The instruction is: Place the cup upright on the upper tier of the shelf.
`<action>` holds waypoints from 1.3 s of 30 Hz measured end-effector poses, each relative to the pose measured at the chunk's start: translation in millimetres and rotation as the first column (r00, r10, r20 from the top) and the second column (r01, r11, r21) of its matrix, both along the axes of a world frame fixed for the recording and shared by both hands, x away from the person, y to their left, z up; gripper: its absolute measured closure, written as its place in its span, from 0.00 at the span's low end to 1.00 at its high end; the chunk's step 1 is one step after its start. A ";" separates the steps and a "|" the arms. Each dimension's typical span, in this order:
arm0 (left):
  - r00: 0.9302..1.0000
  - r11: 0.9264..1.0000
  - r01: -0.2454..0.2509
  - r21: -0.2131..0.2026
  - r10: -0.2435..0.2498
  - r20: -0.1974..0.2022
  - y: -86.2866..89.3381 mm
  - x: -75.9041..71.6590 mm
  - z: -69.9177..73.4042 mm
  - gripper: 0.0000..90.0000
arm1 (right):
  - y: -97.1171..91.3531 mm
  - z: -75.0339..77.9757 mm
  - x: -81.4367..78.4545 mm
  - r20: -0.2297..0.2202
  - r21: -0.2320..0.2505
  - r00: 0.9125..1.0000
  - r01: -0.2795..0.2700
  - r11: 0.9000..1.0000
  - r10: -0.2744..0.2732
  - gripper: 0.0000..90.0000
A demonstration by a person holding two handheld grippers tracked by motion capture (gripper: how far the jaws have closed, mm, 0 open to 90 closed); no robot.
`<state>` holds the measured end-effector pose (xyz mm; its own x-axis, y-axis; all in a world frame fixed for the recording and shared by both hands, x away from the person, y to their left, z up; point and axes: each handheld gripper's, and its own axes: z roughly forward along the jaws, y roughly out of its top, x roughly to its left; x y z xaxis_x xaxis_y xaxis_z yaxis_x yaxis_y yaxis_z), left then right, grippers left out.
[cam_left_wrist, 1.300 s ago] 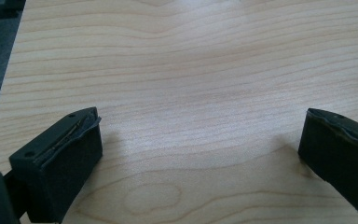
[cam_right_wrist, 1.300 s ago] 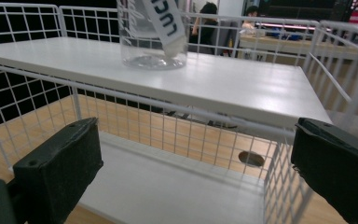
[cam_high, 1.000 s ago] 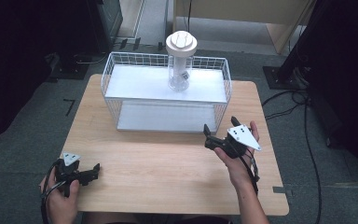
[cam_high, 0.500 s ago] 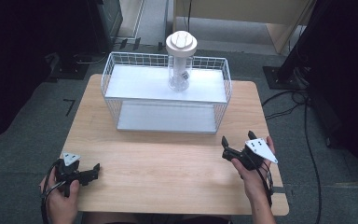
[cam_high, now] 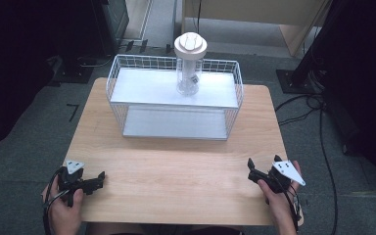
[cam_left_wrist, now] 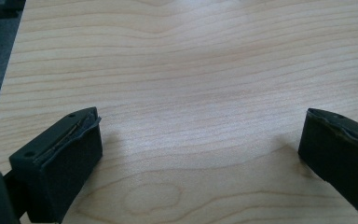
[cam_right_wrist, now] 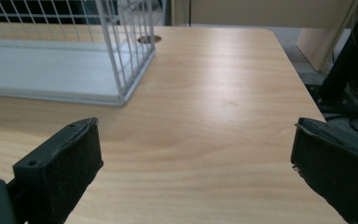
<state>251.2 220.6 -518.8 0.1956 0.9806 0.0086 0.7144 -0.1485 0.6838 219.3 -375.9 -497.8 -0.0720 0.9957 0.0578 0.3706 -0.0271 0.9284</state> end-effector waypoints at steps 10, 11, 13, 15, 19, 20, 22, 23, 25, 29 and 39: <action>1.000 1.000 0.000 0.000 0.000 0.000 0.0 0.0 0.0 0.00 | -24.6 -15.6 -23.9 -0.070 -0.027 0.997 0.023 0.999 -0.025 0.02; 1.000 1.000 0.000 0.000 0.000 0.000 0.0 0.0 0.0 0.00 | -26.3 -17.1 -26.6 -0.080 -0.030 0.996 0.023 0.999 -0.025 0.02; 1.000 1.000 0.000 0.000 0.000 0.000 0.0 0.0 0.0 0.00 | -29.2 -19.3 -31.0 -0.089 -0.035 0.996 0.018 0.999 -0.021 0.02; 1.000 1.000 0.000 0.000 0.000 0.000 0.0 0.0 0.0 0.00 | -32.7 -21.6 -35.4 -0.101 -0.037 0.995 0.021 0.999 -0.025 0.02; 1.000 1.000 0.000 0.000 0.000 0.000 0.0 0.0 0.0 0.00 | -39.9 -21.9 -42.8 -0.125 -0.042 0.991 0.035 0.999 -0.040 0.02; 1.000 1.000 0.000 0.000 0.000 0.000 0.0 0.0 0.0 0.00 | -41.2 -22.0 -44.2 -0.134 -0.050 0.990 0.037 0.998 -0.043 0.02; 1.000 1.000 0.000 0.000 0.000 0.000 0.0 0.0 0.0 0.00 | -43.6 -22.6 -45.7 -0.165 -0.063 0.986 0.025 0.998 -0.035 0.02; 1.000 1.000 0.000 0.000 0.000 0.000 0.0 0.0 0.0 0.00 | -44.6 -22.9 -45.8 -0.187 -0.065 0.982 0.017 0.998 -0.029 0.02; 1.000 1.000 0.000 0.000 0.000 0.000 0.0 0.0 0.0 0.00 | -45.9 -24.1 -44.6 -0.245 -0.069 0.969 -0.002 0.998 -0.015 0.02; 1.000 1.000 0.000 -0.001 0.000 0.001 0.0 -0.1 0.0 0.00 | -43.7 -28.3 -44.5 -0.325 -0.125 0.946 -0.029 0.992 -0.013 0.02; 1.000 1.000 0.000 0.000 0.000 0.000 0.0 0.0 0.0 0.00 | -49.1 -33.0 -46.6 -0.342 -0.052 0.939 -0.030 0.998 0.011 0.01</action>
